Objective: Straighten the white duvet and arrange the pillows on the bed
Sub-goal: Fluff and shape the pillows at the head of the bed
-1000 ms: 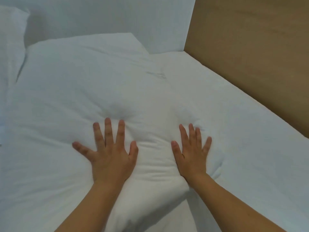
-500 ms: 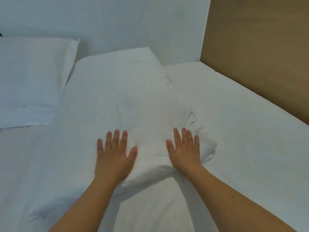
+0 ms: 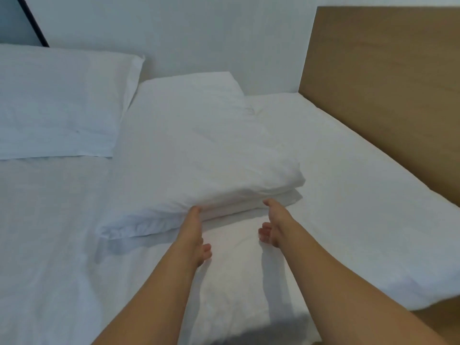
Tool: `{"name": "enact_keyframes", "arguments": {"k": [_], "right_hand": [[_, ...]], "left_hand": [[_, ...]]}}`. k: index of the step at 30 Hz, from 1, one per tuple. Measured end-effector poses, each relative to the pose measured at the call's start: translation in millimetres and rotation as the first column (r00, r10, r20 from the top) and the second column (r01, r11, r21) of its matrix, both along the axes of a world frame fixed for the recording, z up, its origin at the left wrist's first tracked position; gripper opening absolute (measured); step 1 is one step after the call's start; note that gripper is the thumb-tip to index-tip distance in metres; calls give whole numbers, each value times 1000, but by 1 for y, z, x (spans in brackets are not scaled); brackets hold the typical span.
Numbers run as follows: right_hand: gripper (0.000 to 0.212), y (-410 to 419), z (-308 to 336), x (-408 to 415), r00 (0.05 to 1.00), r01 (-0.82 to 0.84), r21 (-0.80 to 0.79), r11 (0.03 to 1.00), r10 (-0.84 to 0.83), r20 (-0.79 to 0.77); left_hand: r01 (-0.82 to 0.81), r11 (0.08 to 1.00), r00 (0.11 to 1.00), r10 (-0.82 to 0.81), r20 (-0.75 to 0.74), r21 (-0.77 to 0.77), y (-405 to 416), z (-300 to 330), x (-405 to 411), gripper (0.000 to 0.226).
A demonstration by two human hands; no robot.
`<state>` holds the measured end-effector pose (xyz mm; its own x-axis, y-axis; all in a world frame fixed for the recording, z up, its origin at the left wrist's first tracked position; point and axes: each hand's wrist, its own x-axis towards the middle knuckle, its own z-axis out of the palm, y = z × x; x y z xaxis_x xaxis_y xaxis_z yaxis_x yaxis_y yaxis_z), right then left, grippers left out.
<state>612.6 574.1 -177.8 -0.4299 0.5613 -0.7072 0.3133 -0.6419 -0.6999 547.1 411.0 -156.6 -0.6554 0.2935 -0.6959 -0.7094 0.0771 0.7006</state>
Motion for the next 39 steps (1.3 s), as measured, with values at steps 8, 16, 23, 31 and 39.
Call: {"name": "enact_keyframes", "arguments": {"k": [8,16,23,31,39], "right_hand": [[66,16,4,-90,968,229,95,969,-237,78],[89,-8,-6,-83,939,-189,906,380,-199,280],[110,10,-68,-60,743,-550,612,-568,4,670],[96,17,-97,-106,794,-541,603,-587,-120,596],[55,25,-72,-119,807,-504,660,-557,-32,590]], "left_hand": [[-81,329,242,-909,-339,-941,14,7,-60,21],[-361,304,-30,-949,-315,-881,-26,-36,-99,102],[-430,71,59,-993,-106,-900,-21,-63,-110,104],[-516,121,0,-990,-142,-848,0,-96,-135,78],[-483,221,-155,-974,-166,-847,-9,-88,-145,46]]}}
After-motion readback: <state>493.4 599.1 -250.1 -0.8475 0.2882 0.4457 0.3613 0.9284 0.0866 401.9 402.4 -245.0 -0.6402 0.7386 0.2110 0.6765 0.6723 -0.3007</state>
